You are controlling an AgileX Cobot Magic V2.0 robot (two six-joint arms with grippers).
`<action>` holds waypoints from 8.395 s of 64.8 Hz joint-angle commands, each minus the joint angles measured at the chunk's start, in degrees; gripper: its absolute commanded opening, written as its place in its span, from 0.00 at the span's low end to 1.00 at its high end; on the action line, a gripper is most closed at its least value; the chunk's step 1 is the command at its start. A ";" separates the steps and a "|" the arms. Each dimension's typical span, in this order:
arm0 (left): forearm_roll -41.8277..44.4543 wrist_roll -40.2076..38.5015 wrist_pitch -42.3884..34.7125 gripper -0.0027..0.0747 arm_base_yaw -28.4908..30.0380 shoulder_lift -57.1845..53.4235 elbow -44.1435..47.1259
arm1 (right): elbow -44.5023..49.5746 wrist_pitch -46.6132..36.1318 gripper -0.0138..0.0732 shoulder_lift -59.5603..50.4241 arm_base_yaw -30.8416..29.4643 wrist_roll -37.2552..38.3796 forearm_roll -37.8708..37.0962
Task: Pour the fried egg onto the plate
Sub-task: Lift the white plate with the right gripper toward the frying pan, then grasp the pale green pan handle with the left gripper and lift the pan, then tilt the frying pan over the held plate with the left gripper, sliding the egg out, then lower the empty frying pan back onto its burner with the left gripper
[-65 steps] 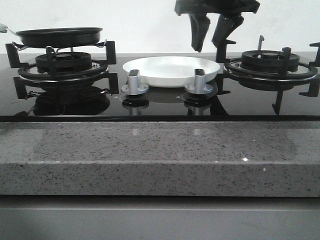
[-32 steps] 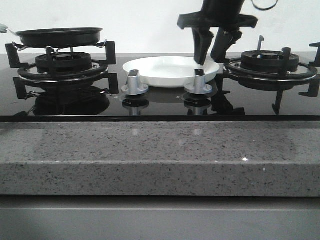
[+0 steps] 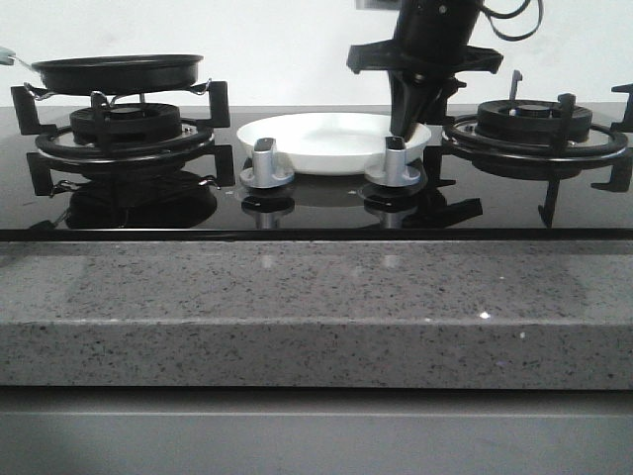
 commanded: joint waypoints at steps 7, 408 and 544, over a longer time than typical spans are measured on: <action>-0.32 -0.43 -4.82 0.90 -0.08 0.65 -1.93 | -2.37 3.22 0.09 -3.50 -0.09 -0.63 -0.22; -71.45 40.47 44.27 0.01 0.77 57.07 -61.94 | 45.24 -19.20 0.09 -36.62 -2.00 -15.95 23.64; -58.69 26.41 26.22 0.01 -9.45 51.63 -61.82 | 45.24 -19.20 0.09 -36.62 -2.00 -15.95 23.64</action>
